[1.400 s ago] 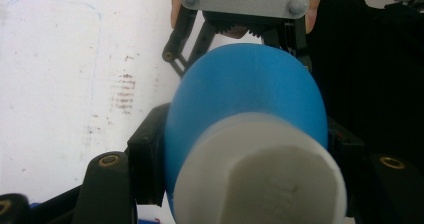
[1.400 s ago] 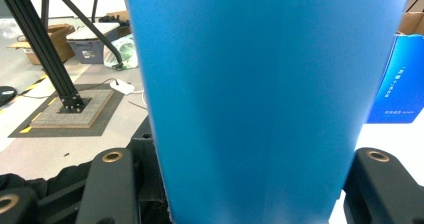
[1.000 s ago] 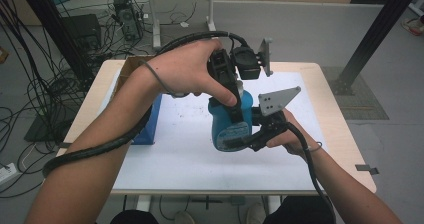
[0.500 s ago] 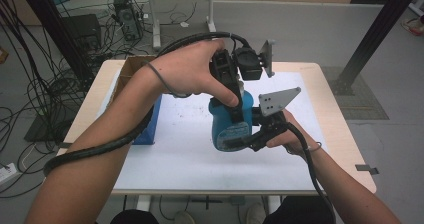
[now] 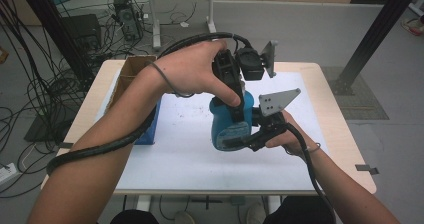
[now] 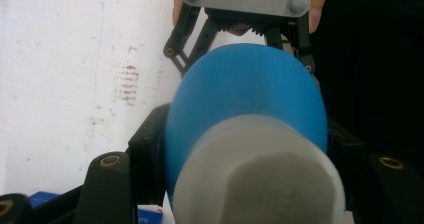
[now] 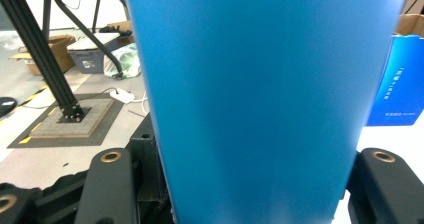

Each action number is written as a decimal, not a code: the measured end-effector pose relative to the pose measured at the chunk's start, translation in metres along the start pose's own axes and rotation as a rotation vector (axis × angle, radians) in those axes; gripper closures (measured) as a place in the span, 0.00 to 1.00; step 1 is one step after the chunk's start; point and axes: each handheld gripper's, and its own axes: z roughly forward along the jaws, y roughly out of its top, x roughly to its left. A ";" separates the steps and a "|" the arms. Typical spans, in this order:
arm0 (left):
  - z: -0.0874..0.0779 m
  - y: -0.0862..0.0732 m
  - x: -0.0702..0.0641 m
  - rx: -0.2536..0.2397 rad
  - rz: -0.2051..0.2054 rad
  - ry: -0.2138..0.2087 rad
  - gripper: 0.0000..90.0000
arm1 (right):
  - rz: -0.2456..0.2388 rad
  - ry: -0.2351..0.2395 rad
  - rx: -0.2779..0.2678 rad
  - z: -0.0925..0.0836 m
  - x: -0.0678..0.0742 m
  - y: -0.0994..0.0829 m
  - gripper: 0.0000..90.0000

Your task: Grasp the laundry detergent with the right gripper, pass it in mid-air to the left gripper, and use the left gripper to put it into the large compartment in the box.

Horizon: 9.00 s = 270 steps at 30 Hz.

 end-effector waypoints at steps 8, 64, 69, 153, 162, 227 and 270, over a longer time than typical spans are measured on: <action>-0.003 -0.003 0.002 0.007 -0.016 0.021 0.42 | 0.032 -0.021 -0.004 0.001 -0.004 -0.003 0.26; -0.006 -0.031 0.023 -0.001 -0.210 0.050 0.42 | 0.185 -0.199 0.698 -0.028 -0.016 -0.025 0.02; -0.009 -0.036 0.026 -0.007 -0.246 0.060 0.42 | 0.213 -0.220 0.789 -0.028 -0.019 -0.034 0.03; -0.051 -0.219 0.171 0.009 -1.262 0.337 0.42 | 0.302 -0.254 0.823 -0.034 -0.039 -0.053 0.04; -0.041 -0.227 0.174 0.007 -1.283 0.325 0.42 | 0.303 -0.254 0.822 -0.033 -0.041 -0.054 0.04; 0.084 -0.257 0.174 0.037 -1.324 0.250 0.42 | 0.321 -0.229 0.829 -0.025 -0.041 -0.063 0.04; 0.112 -0.255 0.176 0.073 -1.330 0.242 0.42 | 0.330 -0.227 0.831 -0.025 -0.042 -0.067 0.04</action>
